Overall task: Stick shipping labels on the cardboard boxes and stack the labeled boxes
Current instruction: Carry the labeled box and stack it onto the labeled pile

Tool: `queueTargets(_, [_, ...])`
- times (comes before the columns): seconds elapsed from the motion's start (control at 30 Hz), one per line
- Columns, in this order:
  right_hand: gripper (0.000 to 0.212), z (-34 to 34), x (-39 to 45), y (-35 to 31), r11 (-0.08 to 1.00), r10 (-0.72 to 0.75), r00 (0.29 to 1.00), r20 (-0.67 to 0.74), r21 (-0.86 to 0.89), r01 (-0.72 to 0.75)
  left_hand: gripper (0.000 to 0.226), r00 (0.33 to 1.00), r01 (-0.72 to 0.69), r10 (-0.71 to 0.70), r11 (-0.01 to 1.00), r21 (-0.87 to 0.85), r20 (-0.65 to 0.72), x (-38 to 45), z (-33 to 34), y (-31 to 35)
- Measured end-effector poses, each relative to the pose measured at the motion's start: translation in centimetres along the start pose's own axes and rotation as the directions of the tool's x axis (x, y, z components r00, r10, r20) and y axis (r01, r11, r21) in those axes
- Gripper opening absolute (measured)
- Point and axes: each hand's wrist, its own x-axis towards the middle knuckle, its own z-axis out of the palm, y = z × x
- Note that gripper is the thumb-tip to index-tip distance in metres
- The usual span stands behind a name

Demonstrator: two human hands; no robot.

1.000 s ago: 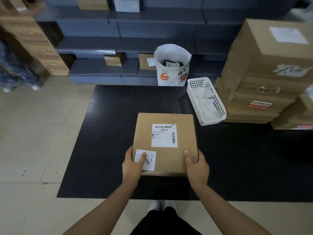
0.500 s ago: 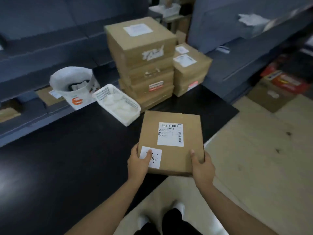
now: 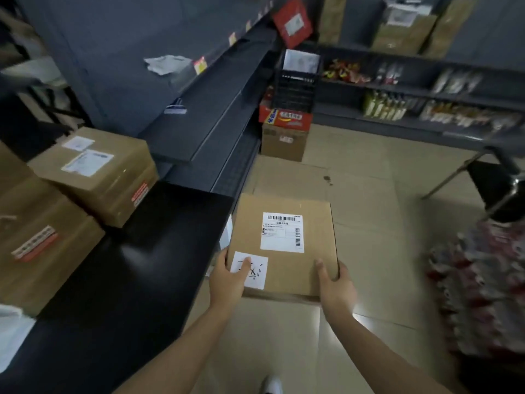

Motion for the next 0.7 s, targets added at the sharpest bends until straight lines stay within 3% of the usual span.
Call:
queueTargets(0.37, [0.069, 1.9, 11.4, -4.5, 0.999, 0.036, 0.999, -0.013, 0.018, -0.036, 0.041, 1.0, 0.029, -0.029, 0.999, 0.029, 0.002, 10.1, 7.1, 4.0])
queueTargets(0.7, [0.063, 11.3, 19.8, -16.9, 0.988, -0.15, 0.969, 0.197, -0.012, 0.156, 0.039, 0.962, 0.055, -0.107, 0.976, -0.209, -0.25, 20.6, 4.4, 8.5])
